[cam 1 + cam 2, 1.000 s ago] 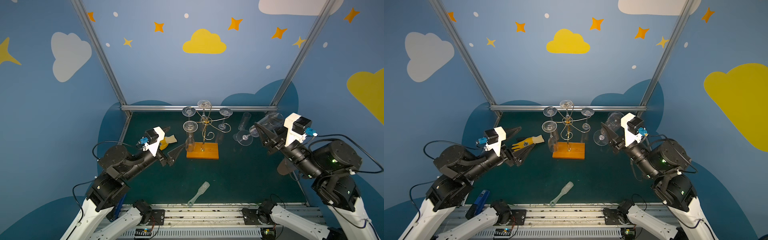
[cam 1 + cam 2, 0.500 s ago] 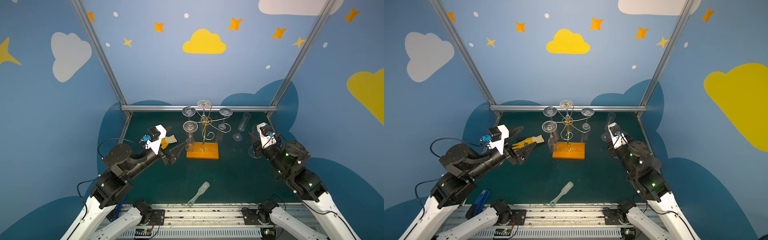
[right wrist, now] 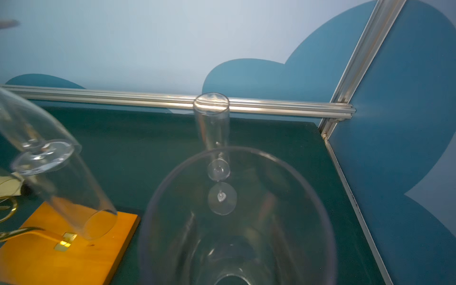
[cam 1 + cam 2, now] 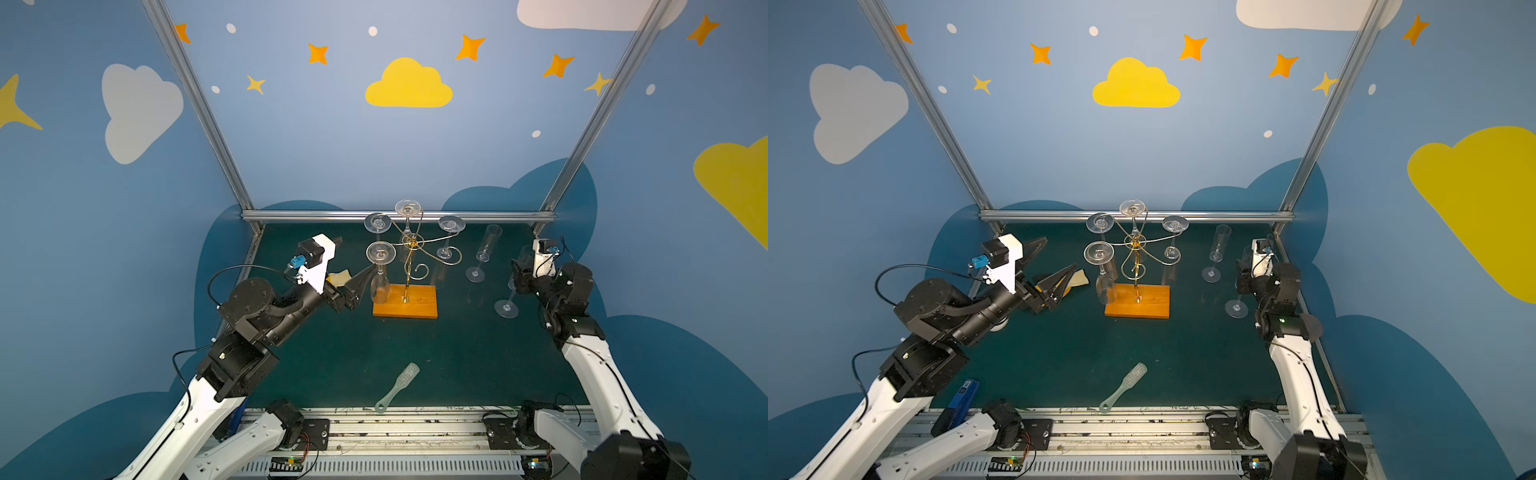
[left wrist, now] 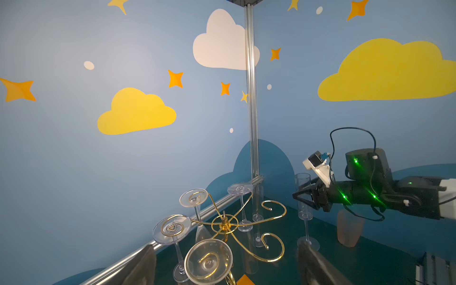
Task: Take the wine glass off the wine glass rack
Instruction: Place the wine glass at the top-right of the table.
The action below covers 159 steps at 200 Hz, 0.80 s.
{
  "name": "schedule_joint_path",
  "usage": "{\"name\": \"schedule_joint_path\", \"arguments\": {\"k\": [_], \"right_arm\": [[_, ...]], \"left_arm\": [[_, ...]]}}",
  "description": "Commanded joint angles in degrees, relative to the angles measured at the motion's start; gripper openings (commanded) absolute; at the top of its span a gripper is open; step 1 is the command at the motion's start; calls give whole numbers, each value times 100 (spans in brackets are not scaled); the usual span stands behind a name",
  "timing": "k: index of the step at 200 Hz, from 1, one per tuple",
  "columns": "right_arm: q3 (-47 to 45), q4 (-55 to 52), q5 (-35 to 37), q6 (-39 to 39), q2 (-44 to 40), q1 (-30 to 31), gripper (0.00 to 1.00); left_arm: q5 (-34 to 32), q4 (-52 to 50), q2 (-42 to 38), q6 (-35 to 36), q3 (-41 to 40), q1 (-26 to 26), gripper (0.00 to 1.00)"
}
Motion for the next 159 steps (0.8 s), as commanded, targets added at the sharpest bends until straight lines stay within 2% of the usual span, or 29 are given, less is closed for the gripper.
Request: {"name": "schedule_joint_path", "arguments": {"k": [1,23,56,84,101,133,159], "right_arm": [[166,1287,-714,216,547,-387,18],[584,1426,-938,392,1294,-657,17],[1493,1213,-1379,-94,2381,-735,15],[1990,1482,-1448,-215,3123,-748,14],[2071,1903,-1529,-299,3461,-746,14],[2010,3138,-1583,31,4074,-788,14],[2061,3723,-1652,230,4433,-860,13]], "left_arm": [[-314,509,143,-69,-29,-12,89],[-436,703,322,-65,-28,-2,88],[-486,847,595,-9,42,19,89],[-487,900,778,41,126,31,89],[-486,939,832,58,131,58,89],[-498,945,841,58,109,140,89],[-496,916,815,14,95,199,89]]}}
